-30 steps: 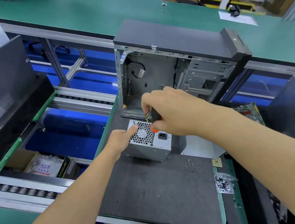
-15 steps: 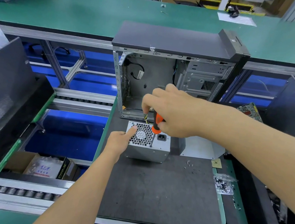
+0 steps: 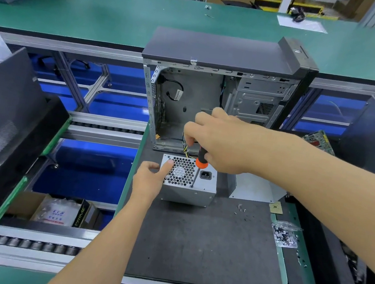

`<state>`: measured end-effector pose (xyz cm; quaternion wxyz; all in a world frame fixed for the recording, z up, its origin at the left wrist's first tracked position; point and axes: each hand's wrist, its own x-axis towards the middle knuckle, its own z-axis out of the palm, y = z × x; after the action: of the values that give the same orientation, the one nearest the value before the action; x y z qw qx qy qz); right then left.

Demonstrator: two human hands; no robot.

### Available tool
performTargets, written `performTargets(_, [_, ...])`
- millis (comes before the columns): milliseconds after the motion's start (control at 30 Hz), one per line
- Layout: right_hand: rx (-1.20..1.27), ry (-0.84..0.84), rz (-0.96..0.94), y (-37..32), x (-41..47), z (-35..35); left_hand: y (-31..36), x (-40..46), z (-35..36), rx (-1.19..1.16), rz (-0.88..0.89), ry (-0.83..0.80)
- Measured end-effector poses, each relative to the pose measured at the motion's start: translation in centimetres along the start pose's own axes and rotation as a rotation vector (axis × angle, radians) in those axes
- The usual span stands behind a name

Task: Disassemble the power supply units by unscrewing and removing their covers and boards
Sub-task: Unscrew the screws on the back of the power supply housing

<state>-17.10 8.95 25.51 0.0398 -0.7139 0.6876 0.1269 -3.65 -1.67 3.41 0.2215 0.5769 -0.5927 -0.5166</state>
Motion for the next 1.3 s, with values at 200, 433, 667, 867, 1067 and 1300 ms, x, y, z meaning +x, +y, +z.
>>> performTargets(200, [-0.136, -0.002, 0.072, -0.5, 0.3, 0.4, -1.2, -2.6, 0.1, 0.274, 0.795, 0.157])
performTargets(433, [-0.156, 0.077, 0.086, -0.4, 0.4, 0.6, -2.6, -2.8, 2.2, 0.501, 1.177, 0.16])
performTargets(667, [0.045, 0.009, -0.039, -0.8, 0.3, 0.1, -1.4, -3.2, 2.1, 0.491, 0.962, 0.066])
performTargets(867, [-0.135, 0.062, 0.258, -1.3, 0.3, 0.4, -0.4, -3.4, 1.8, 0.529, 0.832, -0.036])
performTargets(1067, [0.033, 0.079, 0.028, -0.3, 0.3, -0.1, -0.4, -3.2, 1.7, 0.536, 0.748, -0.074])
performTargets(1300, [-0.022, 0.062, 0.24, -0.3, 0.3, -0.1, -0.3, -3.1, 1.7, 0.555, 0.716, -0.116])
